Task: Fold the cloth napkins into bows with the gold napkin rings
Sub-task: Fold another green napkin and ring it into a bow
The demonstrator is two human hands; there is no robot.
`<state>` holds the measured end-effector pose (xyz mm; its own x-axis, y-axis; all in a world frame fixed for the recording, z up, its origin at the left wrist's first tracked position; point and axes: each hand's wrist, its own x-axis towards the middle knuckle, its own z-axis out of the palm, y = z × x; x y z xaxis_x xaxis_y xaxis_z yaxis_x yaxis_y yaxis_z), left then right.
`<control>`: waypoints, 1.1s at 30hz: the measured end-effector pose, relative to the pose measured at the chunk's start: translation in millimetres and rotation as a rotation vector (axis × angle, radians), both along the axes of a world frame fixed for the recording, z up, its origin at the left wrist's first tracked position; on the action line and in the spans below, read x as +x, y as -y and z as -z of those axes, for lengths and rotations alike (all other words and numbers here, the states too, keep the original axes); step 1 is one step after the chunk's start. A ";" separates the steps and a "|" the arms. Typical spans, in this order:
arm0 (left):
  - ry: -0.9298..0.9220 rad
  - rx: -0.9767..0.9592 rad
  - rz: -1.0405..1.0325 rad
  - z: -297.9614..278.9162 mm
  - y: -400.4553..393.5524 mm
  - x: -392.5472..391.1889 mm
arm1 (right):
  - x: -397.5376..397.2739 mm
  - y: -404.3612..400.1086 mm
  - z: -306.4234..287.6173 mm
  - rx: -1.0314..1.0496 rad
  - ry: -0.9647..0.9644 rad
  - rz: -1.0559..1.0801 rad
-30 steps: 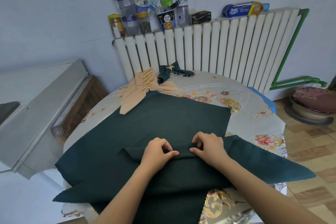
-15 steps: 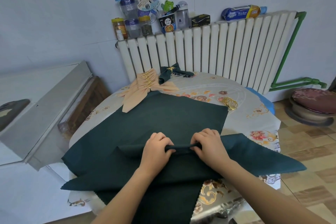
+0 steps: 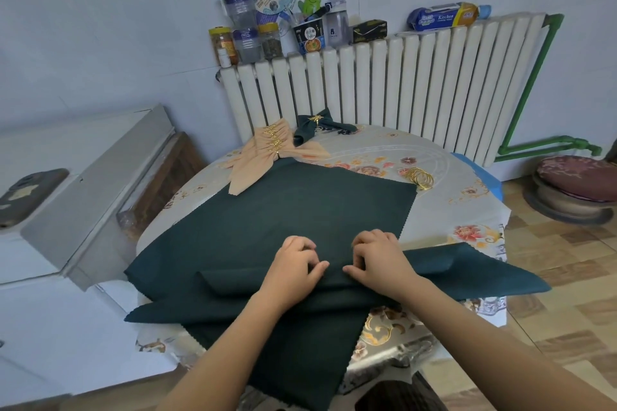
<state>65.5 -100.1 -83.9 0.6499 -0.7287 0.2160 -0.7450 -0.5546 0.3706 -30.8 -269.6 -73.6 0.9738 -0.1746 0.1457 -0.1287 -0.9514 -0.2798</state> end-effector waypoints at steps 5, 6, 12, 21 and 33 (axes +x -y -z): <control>-0.132 0.247 -0.024 7.0 11.6 -9.7 | -3.3 -9.9 7.4 0.057 -0.187 -0.014; -0.102 0.320 -0.020 8.2 10.8 -10.8 | -6.0 -11.0 9.1 0.015 -0.202 -0.022; -0.052 0.444 -0.031 8.9 0.6 -31.3 | -29.3 -15.5 20.7 -0.066 -0.161 -0.057; 0.012 0.397 -0.061 13.3 -14.1 -59.0 | -52.2 -23.6 30.9 -0.088 -0.141 -0.067; -0.172 -0.033 0.172 15.9 -41.2 -43.5 | -56.3 -4.7 16.3 0.048 0.005 -0.277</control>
